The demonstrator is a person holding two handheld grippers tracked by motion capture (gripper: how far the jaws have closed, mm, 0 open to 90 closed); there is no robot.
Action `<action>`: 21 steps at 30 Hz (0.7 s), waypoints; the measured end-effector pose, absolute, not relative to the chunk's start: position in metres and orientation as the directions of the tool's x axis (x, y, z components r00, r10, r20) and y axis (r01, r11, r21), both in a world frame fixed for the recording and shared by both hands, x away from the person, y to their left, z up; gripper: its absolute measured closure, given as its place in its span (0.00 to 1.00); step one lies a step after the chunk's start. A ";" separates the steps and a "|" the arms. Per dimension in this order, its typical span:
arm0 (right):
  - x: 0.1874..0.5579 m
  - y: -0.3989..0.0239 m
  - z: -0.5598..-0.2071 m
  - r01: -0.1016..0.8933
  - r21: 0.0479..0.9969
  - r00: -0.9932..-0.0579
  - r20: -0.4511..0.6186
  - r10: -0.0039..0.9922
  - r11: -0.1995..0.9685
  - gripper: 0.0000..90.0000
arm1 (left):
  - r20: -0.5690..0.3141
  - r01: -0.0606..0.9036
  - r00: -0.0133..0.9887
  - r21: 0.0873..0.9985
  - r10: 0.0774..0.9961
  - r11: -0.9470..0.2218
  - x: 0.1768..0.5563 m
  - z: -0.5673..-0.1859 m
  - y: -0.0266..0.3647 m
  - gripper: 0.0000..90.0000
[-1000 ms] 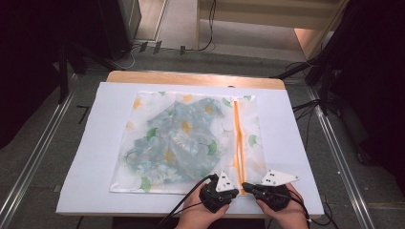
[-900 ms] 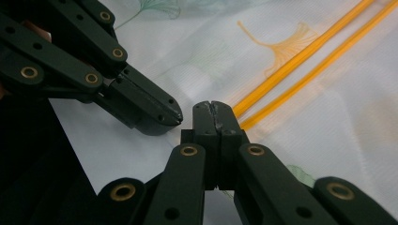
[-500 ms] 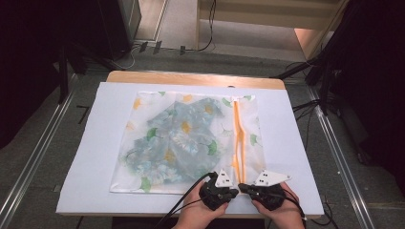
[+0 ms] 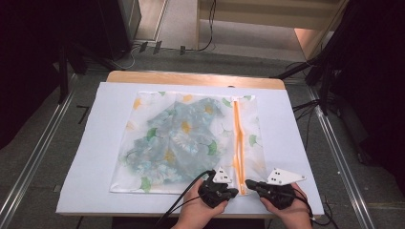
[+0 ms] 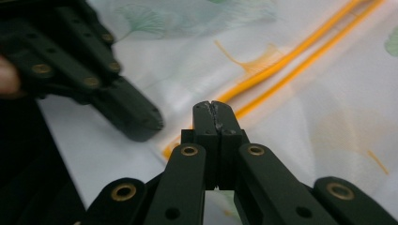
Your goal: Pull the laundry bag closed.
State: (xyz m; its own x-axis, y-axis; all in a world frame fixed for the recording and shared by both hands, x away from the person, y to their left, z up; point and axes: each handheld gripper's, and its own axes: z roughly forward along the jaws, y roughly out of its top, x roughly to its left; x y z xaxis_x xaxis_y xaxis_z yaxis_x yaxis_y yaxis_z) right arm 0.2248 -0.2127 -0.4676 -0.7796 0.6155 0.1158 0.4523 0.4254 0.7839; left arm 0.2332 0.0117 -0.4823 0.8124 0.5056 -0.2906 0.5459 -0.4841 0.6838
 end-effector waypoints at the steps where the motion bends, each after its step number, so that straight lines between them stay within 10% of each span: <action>1: 0.222 -0.209 -0.468 0.447 0.777 -0.784 0.101 0.613 0.444 0.98 | -0.284 0.543 0.813 0.686 0.508 -0.484 0.232 -0.482 0.012 1.00; 7: 0.217 -0.191 -0.475 0.414 0.737 -0.785 -0.009 0.620 0.535 0.74 | -0.261 0.533 0.810 0.700 0.525 -0.474 0.228 -0.483 0.013 1.00; 15: 0.220 -0.190 -0.474 0.430 0.728 -0.774 -0.007 0.633 0.534 1.00 | -0.283 0.548 0.804 0.696 0.523 -0.464 0.230 -0.483 0.014 1.00; 21: 0.223 -0.196 -0.474 0.449 0.727 -0.756 0.000 0.654 0.519 1.00 | -0.296 0.557 0.800 0.690 0.521 -0.463 0.231 -0.483 0.015 1.00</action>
State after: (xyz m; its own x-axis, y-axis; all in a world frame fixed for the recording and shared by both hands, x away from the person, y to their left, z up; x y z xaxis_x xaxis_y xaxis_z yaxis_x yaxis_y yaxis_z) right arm 0.2234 -0.1960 -0.4739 -0.7562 0.6543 0.0005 0.4493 0.5187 0.7274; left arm 0.2313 0.0150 -0.4832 0.8003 0.5214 -0.2960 0.5567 -0.4630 0.6897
